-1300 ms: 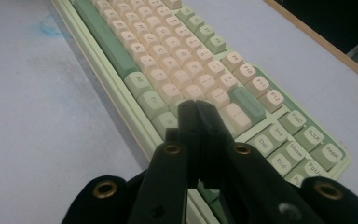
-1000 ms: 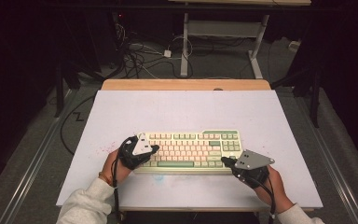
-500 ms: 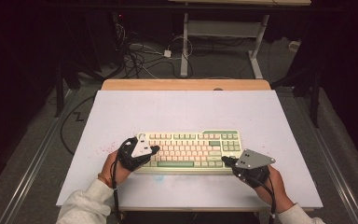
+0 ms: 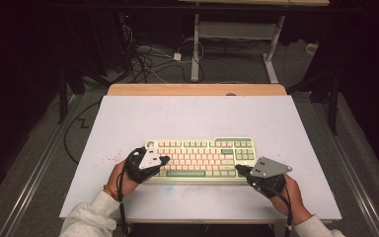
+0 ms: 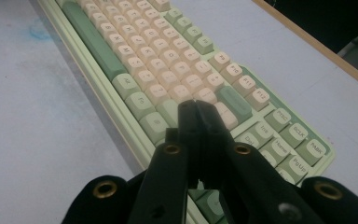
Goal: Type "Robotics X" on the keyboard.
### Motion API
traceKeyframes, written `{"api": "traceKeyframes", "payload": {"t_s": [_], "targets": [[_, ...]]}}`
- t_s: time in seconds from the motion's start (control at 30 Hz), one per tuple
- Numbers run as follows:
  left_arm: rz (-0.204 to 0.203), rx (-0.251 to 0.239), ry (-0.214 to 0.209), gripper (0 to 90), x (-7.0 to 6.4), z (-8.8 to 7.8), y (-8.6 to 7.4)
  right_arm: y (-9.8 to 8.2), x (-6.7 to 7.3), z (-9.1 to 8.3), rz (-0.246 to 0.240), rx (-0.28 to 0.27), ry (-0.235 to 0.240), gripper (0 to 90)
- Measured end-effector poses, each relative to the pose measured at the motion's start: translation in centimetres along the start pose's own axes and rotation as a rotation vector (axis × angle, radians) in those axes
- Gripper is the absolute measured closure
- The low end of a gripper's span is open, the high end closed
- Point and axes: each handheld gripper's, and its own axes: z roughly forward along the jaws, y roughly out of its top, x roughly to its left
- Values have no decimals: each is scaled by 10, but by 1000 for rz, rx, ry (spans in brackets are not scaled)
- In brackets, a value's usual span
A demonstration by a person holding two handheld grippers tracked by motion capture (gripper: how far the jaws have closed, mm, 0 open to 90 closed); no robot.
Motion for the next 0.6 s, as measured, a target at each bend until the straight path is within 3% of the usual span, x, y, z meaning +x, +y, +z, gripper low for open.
{"api": "traceKeyframes", "payload": {"t_s": [0.6], "targets": [[42, 0, -72, 873, -19, 5, 5, 0, 1, 0, -4, 2, 2, 900]]}}
